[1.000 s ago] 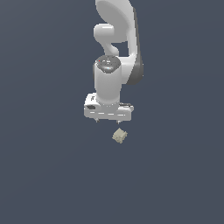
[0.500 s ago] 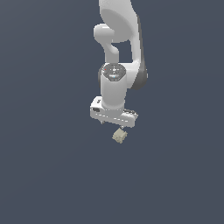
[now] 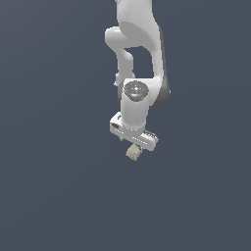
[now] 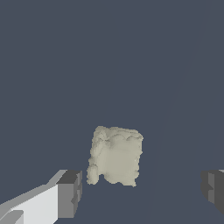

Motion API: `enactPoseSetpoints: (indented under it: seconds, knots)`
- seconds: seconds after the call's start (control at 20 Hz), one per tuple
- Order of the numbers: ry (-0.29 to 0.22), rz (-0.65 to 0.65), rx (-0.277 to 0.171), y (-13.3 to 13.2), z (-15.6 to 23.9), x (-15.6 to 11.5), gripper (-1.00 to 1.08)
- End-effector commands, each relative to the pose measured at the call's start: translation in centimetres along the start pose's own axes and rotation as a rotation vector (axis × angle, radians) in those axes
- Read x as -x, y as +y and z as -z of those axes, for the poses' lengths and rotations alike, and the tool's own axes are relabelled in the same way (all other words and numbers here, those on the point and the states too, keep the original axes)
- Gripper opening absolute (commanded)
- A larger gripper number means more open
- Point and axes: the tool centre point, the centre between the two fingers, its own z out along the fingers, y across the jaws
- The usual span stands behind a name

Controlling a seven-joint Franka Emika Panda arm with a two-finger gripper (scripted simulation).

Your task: Pick up the object and move it to a goal position.

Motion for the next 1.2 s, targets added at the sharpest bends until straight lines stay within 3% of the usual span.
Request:
enactPoseSetpoints:
  seconds: [0.0,0.45,0.85,1.15]
  knots:
    - [-0.002,-0.049,-0.001,-0.5,-0.6,0.2,1.00]
    - [-0.006,-0.146,-0.002,-1.4,-1.7,0.7,1.00]
    - [-0.007,-0.151,-0.002,-1.5,-2.2,0.8,1.00]
    - [-0.007,-0.154,-0.002,-1.4,-4.9,0.9,1.00]
